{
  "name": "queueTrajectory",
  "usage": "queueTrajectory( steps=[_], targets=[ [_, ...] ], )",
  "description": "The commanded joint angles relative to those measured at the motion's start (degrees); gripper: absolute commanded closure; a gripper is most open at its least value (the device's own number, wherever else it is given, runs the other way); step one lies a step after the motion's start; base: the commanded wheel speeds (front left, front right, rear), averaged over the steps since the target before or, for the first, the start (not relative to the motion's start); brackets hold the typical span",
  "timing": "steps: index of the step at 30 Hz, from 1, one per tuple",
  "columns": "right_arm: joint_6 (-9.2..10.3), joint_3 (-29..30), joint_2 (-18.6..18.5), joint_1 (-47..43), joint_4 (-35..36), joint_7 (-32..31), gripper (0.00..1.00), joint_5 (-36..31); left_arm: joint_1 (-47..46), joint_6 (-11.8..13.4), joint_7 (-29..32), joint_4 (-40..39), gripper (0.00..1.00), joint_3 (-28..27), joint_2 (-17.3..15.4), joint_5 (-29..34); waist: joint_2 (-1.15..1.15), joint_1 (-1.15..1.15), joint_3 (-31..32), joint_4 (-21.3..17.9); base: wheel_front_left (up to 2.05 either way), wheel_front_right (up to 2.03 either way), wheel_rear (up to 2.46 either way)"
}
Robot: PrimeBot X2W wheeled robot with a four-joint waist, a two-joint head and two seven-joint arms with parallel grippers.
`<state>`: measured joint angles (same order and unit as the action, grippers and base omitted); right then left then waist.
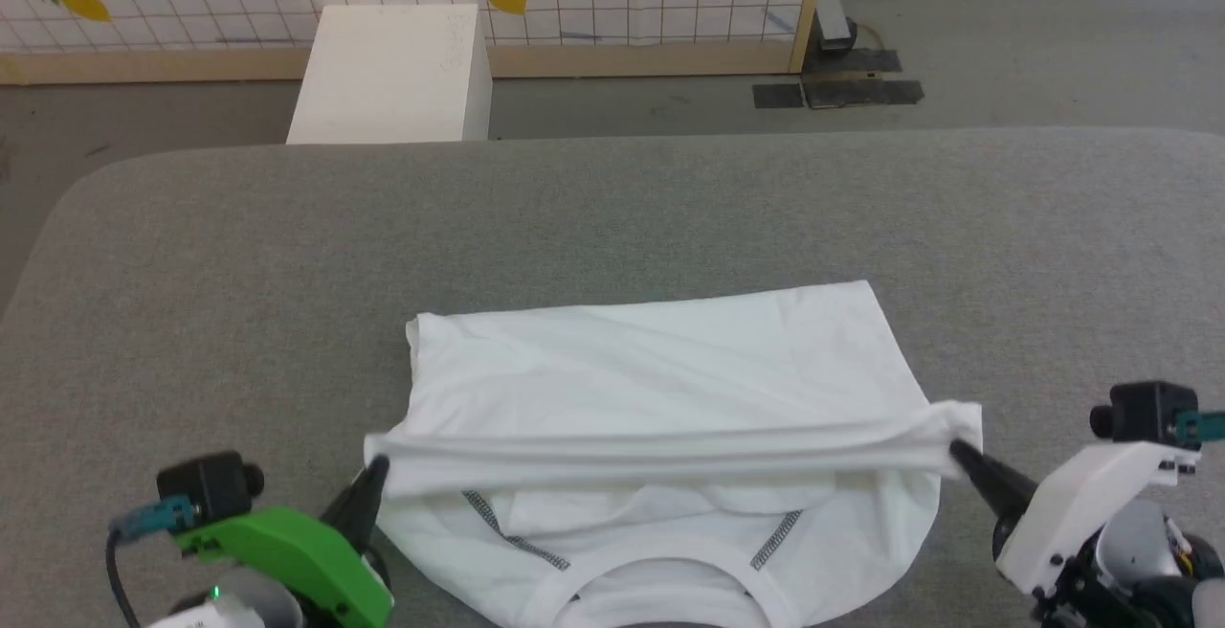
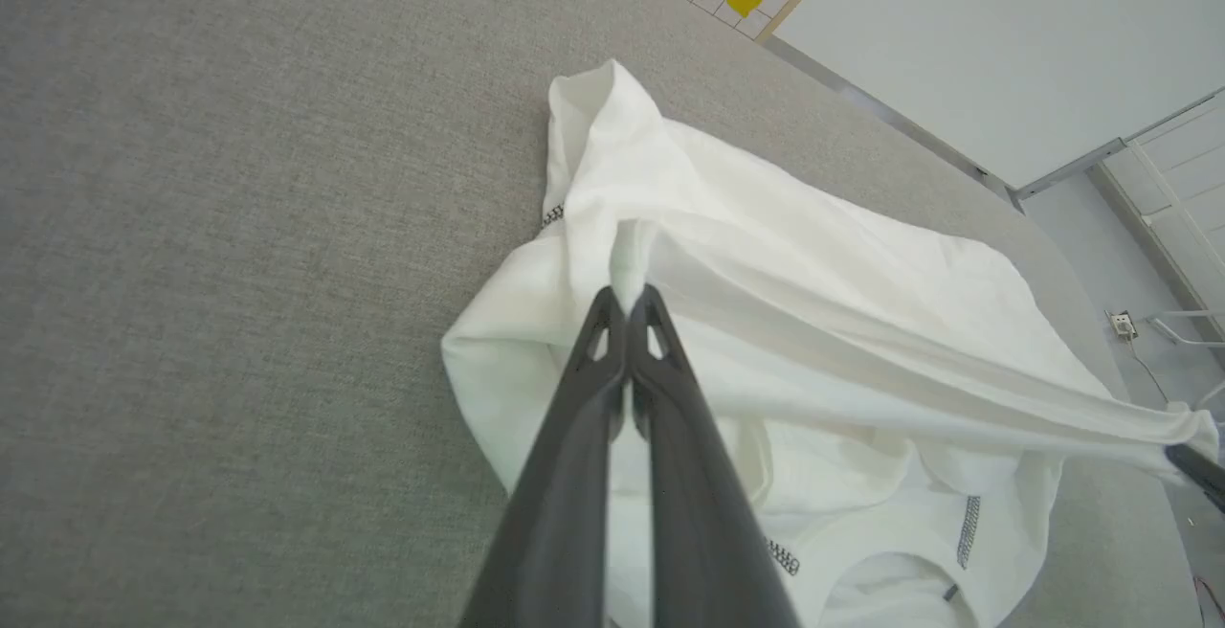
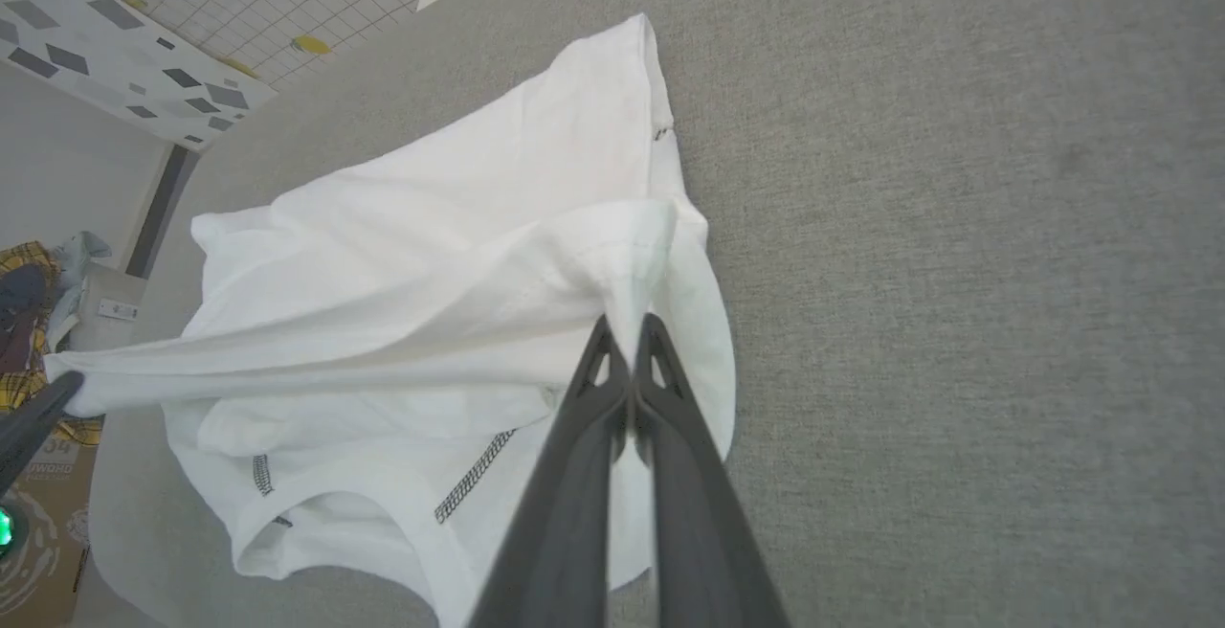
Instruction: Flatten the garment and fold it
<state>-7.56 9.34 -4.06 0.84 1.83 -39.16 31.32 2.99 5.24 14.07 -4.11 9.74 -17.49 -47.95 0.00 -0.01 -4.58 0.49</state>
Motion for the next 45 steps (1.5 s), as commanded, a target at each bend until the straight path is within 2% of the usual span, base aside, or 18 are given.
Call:
queueTrajectory(
  steps=[1, 8, 15, 16, 17, 18, 19, 24, 28, 31, 33, 36, 39, 43, 45],
  targets=[
    [0.08, 0.24, 0.26, -1.29, 0.18, -0.18, 1.00, -0.24, 1.99, 0.82, 0.32, 0.15, 1.00, -0.13, -0.05, 0.23, 0.00, 0.01, 0.24, -0.26, 0.00, 0.00, 0.00],
    [0.08, -0.28, 0.61, -4.56, -1.40, -0.69, 1.00, -1.72, 6.81, 4.74, 4.79, 1.60, 1.00, 1.63, -1.35, 1.34, 0.00, 0.01, 0.93, -0.33, 0.00, 0.00, 0.00],
    [0.08, -1.25, 0.43, -6.03, -2.95, -3.00, 1.00, -3.52, 6.49, 6.32, 8.74, 3.91, 1.00, 3.48, -2.04, 1.80, 0.00, 0.01, 1.35, 0.14, 0.00, 0.00, 0.00],
    [0.08, -1.46, 0.30, -6.14, -3.02, -3.62, 1.00, -3.77, 6.36, 6.40, 9.17, 4.12, 0.76, 3.54, -1.92, 1.48, 0.00, 0.01, 1.37, 0.14, 0.00, 0.00, 0.00],
    [0.08, -1.68, 0.25, -6.19, -2.92, -3.95, 1.00, -3.87, 6.24, 6.52, 9.48, 4.28, 0.46, 3.61, -1.96, 1.44, 0.00, 0.01, 1.40, 0.13, 0.00, 0.00, 0.00],
    [0.08, -1.98, 0.23, -6.36, -2.83, -4.66, 0.33, -3.85, 6.12, 6.67, 9.90, 4.46, 0.00, 3.73, -2.06, 1.42, 0.00, 0.01, 1.48, 0.08, 0.00, 0.00, 0.00],
    [0.08, -1.98, 0.22, -6.55, -2.83, -5.38, 0.00, -3.90, 6.06, 6.80, 10.25, 4.55, 0.00, 3.75, -2.24, 1.40, 0.00, 0.01, 1.54, 0.02, 0.00, 0.00, 0.00],
    [0.08, -1.36, -0.76, -7.12, -0.08, -8.66, 0.00, -3.70, 6.26, 8.37, 13.18, 3.79, 0.00, 3.35, -4.35, 1.50, 0.00, 0.01, 2.11, 0.05, 0.00, 0.00, 0.00],
    [0.08, 1.72, -1.37, -5.98, 4.36, -9.39, 0.00, -2.90, 7.04, 11.30, 14.72, 1.33, 0.00, 0.91, -7.13, 1.99, 0.00, 0.01, 2.57, 0.04, 0.00, 0.00, 0.00],
    [0.08, 4.44, -1.75, -3.62, 7.18, -10.00, 0.00, -2.12, 7.00, 13.51, 12.33, -2.20, 0.00, -3.03, -8.77, 2.80, 0.00, 0.01, 2.70, 0.07, 0.00, 0.00, 0.00],
    [0.08, 5.32, -2.72, -1.83, 7.73, -10.89, 0.00, -2.47, 6.09, 13.82, 8.87, -4.58, 0.00, -5.32, -9.64, 4.22, 0.00, 0.01, 2.49, 0.27, 0.00, 0.00, 0.00],
    [0.08, 5.12, -3.89, 1.12, 6.98, -12.07, 0.00, -3.49, 3.62, 11.67, 0.55, -7.15, 0.00, -7.80, -9.83, 6.57, 0.00, 0.01, 1.55, 0.56, 0.00, 0.00, 0.00],
    [0.08, 2.64, -4.91, 3.98, 5.06, -13.33, 0.00, -5.17, 0.43, 8.14, -10.63, -7.75, 0.00, -8.93, -8.70, 9.45, 0.00, 0.01, 0.05, 0.98, 0.00, 0.00, 0.00],
    [0.08, -1.13, -5.38, 7.52, 0.88, -14.69, 0.00, -6.18, -2.96, 3.55, -24.56, -5.95, 0.00, -7.85, -7.11, 14.10, 0.00, 0.01, -2.33, 1.59, 0.00, 0.00, 0.00],
    [0.08, -2.52, -5.49, 9.02, -1.51, -15.52, 0.00, -6.61, -4.40, 1.61, -27.66, -5.09, 0.00, -6.80, -6.59, 16.77, 0.00, 0.01, -3.63, 1.88, 0.00, 0.00, 0.00]
  ],
)
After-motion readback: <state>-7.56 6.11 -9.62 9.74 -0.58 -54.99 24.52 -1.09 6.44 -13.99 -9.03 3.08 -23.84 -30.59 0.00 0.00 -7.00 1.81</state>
